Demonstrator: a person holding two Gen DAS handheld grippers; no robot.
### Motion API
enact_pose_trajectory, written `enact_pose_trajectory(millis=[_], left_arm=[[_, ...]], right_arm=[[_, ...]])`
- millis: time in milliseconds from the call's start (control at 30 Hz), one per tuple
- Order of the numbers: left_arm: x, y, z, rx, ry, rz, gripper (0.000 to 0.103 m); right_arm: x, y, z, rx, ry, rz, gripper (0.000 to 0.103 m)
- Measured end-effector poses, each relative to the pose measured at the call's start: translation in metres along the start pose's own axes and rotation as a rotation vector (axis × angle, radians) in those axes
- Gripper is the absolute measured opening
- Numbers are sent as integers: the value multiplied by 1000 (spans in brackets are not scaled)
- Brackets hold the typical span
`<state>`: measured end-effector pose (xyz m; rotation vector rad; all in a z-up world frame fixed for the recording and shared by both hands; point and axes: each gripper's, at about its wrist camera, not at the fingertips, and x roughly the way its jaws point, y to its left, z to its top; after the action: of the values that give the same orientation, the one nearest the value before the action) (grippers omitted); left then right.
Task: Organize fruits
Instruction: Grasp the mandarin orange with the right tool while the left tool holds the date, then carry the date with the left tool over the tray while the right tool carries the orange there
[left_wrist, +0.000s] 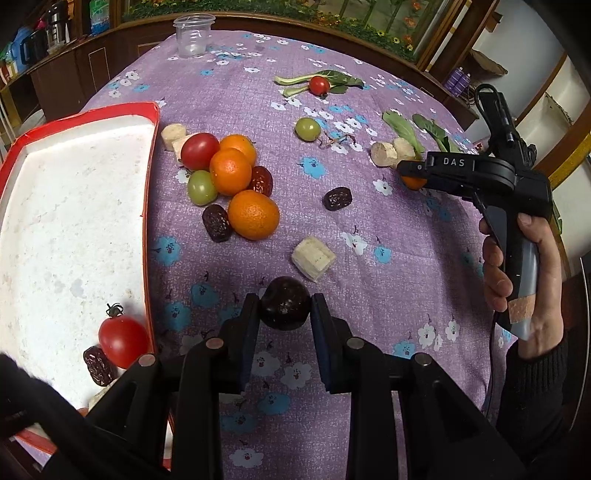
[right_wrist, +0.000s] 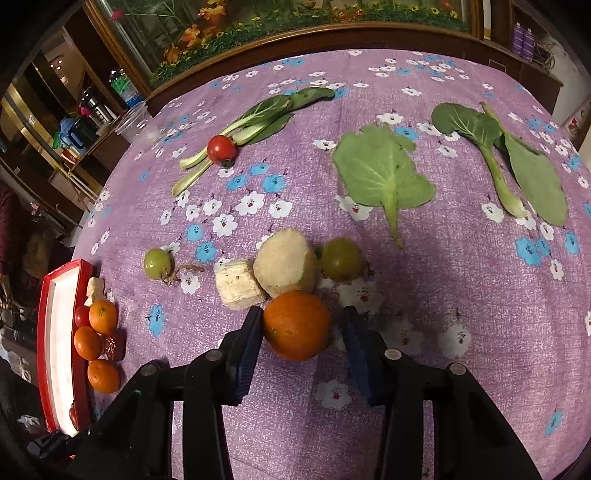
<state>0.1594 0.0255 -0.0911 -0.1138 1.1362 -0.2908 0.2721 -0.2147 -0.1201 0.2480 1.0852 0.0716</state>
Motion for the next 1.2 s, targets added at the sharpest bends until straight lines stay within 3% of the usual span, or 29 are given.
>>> enact_pose_trajectory(millis=[233, 533, 700, 900, 1200], left_arm=[[-12, -7, -5, 7, -17, 3, 25], [-50, -16, -19, 21, -71, 18, 25], [-75, 2, -27, -17, -97, 41, 25], [-83, 31, -39, -69, -60, 46, 25], [-71, 37, -51, -50, 0, 44, 25]], right_arm=[[-23, 9, -15, -10, -24, 16, 36], [-95, 51, -64, -78, -75, 105, 36], [-116, 90, -92, -161, -34, 164, 35], [-120, 130, -122, -238, 23, 210, 35], [-107, 159, -143, -308, 101, 160, 35]])
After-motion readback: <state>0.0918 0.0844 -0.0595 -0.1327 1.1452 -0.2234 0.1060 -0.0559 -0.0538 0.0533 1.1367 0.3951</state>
